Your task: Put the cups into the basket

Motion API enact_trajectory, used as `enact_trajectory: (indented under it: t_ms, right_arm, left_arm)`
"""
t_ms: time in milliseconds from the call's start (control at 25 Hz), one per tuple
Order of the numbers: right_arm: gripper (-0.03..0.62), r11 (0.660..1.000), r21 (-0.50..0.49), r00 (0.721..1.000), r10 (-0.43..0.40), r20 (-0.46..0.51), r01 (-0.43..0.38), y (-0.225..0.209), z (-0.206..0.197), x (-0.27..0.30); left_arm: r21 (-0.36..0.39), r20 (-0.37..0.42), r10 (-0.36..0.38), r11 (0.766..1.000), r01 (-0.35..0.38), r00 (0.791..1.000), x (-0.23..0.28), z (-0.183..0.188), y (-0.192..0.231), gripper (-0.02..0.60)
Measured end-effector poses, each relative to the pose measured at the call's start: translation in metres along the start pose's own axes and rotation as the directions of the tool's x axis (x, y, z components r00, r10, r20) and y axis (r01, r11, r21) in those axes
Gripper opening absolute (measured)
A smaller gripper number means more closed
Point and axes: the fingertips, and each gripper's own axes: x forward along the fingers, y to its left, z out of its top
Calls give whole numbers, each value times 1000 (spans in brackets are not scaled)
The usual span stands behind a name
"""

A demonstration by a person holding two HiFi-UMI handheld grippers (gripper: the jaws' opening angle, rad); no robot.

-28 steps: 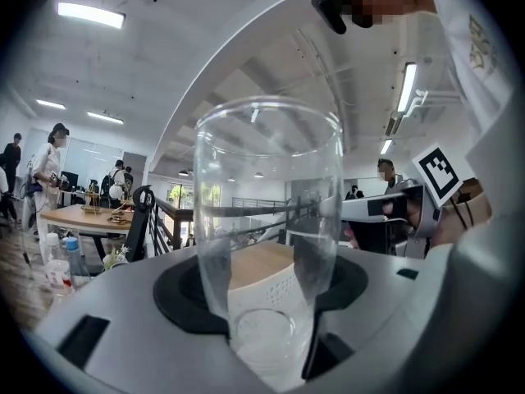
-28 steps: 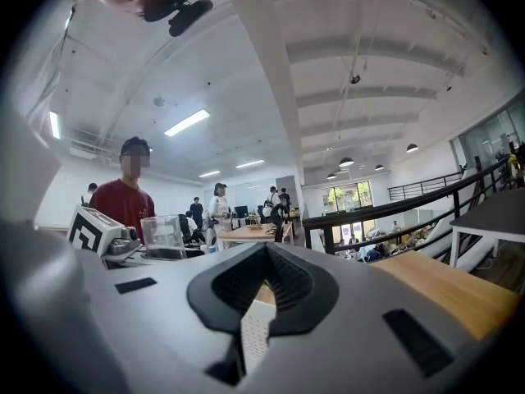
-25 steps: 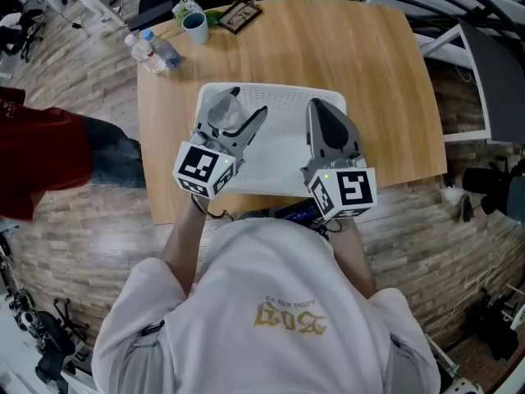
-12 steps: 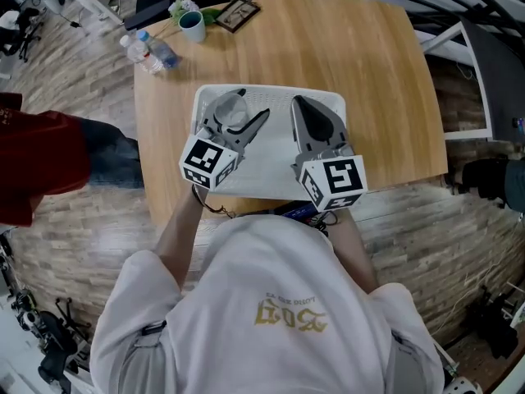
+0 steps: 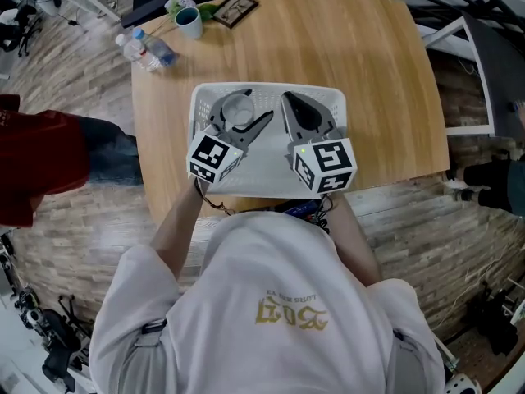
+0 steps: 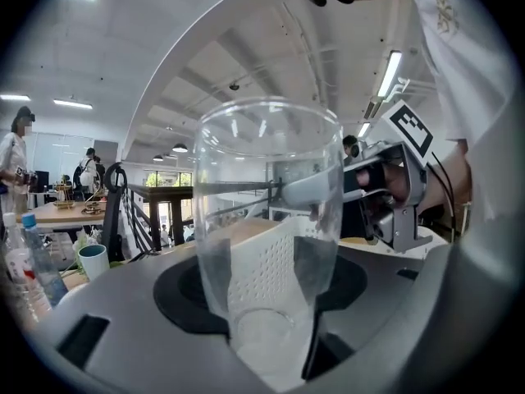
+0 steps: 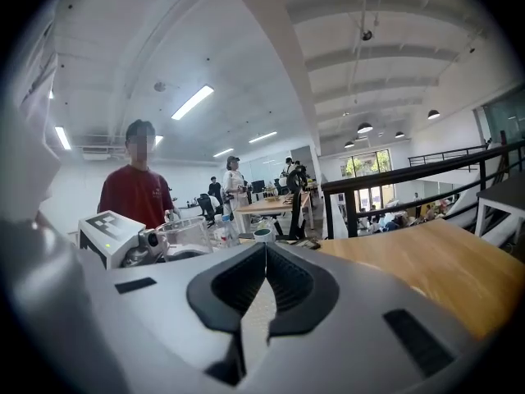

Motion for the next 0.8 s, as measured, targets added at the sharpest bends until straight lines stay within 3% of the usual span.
enact_trajectory:
  t_ms: [440,800]
  right_arm:
    - [12,1000,4,995,17,-96,-17,-6,-32,12]
    - [12,999,2,992,49,-112,-49,-7,-41,16]
  left_arm:
    - [44,-89,-29,998,33,996,14,-31,-8,265]
    - [20,-129,-71,997,74,989,30,-48,-14,265]
